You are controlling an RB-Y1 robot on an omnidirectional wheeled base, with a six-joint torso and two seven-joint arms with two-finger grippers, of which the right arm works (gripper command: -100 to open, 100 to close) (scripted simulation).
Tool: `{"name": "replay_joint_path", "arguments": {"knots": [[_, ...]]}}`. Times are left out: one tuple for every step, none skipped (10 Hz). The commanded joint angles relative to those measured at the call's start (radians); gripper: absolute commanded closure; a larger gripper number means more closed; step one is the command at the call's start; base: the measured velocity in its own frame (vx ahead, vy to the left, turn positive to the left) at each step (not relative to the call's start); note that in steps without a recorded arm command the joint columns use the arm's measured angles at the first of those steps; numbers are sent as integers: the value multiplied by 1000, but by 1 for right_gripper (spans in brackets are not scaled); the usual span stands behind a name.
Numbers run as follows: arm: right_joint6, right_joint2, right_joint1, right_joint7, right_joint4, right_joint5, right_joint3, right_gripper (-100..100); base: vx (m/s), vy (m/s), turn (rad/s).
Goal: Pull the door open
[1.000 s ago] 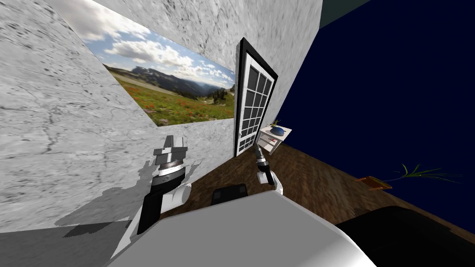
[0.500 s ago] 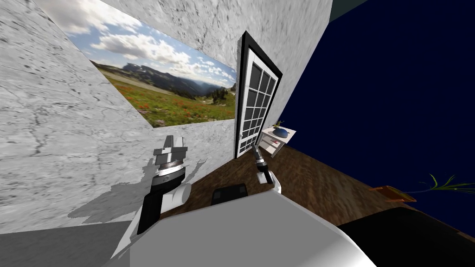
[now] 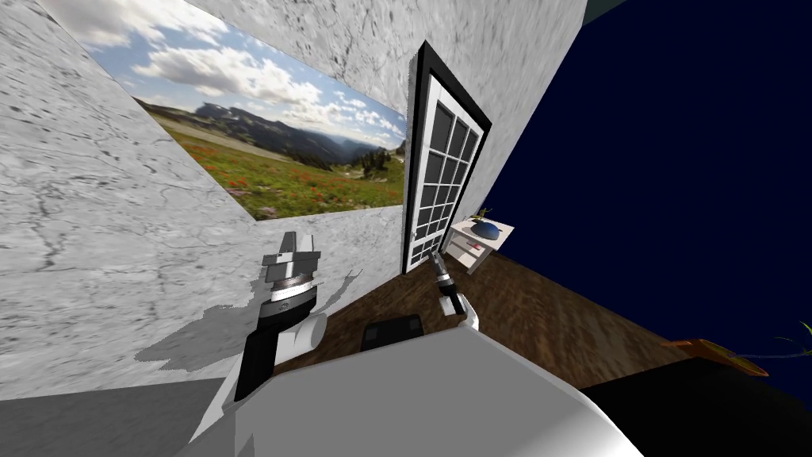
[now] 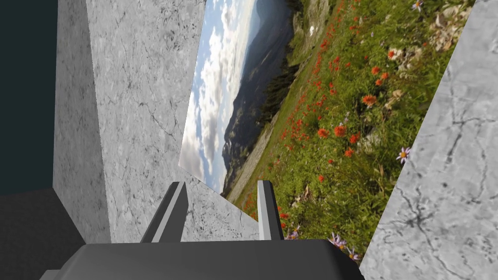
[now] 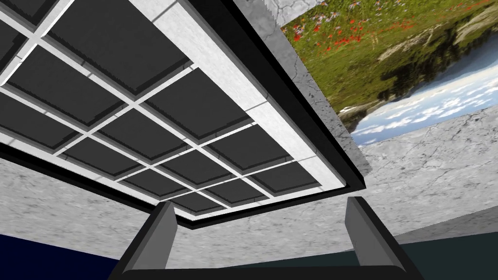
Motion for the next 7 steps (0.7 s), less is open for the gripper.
{"name": "replay_joint_path", "arguments": {"knots": [[-7, -11, -9, 26, 33, 11, -5, -100, 92, -36, 64], [-16, -14, -18, 43, 62, 19, -7, -100, 84, -33, 66], [-25, -18, -26, 60, 91, 26, -10, -100, 90, -44, 67], [-34, -22, -35, 77, 120, 33, -12, -100, 85, -59, 65], [-43, -25, -44, 94, 148, 40, -15, -100, 85, -52, 70], [-51, -28, -52, 111, 176, 48, -17, -100, 104, -50, 67], [-60, -32, -61, 128, 204, 55, -20, -100, 95, -46, 68]]}}
